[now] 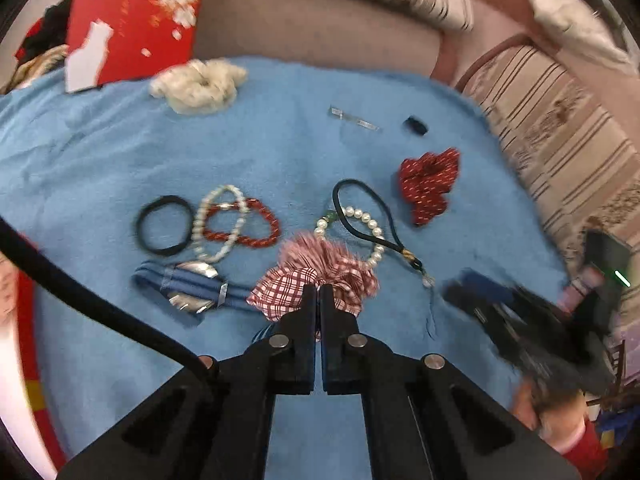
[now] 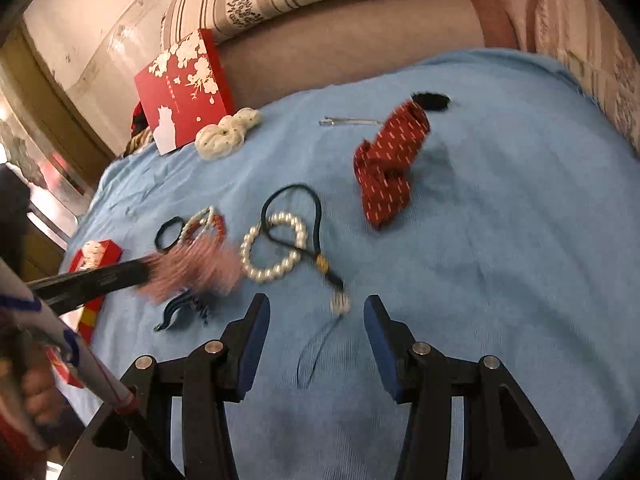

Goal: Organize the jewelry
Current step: 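Grasp the red gingham scrunchie with left tool while right tool grasps the watch strap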

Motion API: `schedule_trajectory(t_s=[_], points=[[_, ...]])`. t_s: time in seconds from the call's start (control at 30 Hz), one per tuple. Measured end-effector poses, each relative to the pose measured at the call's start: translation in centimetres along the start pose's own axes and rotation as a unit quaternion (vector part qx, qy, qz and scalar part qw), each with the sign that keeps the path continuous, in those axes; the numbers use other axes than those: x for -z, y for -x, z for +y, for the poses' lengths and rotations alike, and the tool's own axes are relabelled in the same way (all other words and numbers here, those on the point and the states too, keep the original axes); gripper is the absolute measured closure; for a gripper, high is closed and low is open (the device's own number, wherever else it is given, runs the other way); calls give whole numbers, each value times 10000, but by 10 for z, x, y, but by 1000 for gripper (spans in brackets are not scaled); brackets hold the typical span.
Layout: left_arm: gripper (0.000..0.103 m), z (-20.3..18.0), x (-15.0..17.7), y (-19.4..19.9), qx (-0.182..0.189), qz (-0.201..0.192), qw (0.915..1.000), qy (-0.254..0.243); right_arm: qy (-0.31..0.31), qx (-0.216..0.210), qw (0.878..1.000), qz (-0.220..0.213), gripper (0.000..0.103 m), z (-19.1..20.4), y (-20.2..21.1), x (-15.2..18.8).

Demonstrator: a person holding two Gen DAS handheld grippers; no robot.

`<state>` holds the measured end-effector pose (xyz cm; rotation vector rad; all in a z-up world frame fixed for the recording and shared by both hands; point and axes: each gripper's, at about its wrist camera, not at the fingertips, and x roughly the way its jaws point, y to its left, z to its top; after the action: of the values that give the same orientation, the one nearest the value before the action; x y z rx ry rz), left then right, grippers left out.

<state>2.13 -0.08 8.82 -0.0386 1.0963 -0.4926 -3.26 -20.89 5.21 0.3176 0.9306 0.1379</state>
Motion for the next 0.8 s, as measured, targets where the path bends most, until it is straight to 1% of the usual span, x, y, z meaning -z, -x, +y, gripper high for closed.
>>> schedule_trajectory(t_s=[0.07,0.2,0.3,0.4,0.5,0.57,0.63,0.73,0.8], points=[[102,8,9,22,-95,-130,9999,15,98,-8,9999,25,50,5,-5,-6],[102,36,27,54,-265,-361,9987,260,292,-32,9995,71,50,23,-17,-15],[102,60,46,75,-462,-530,9965,461,344,-235,9990,178,50,32,-22,-12],[102,78,57,85,-645,-604,9941,627,592,-422,9968,328,50,51,-28,-3],[102,95,70,97,-760,-674,9915,809,936,-760,9916,466,50,82,-34,6],[102,102,75,103,-817,-721,9903,867,1245,-801,9877,511,50,102,-38,9],[102,108,80,111,-844,-785,9888,951,1692,-834,9796,685,50,129,-52,10],[102,115,86,122,-873,-901,9864,1066,2314,-574,9678,811,50,162,-77,10],[102,122,90,131,-964,-979,9840,1136,2580,-413,9617,832,50,178,-91,11]])
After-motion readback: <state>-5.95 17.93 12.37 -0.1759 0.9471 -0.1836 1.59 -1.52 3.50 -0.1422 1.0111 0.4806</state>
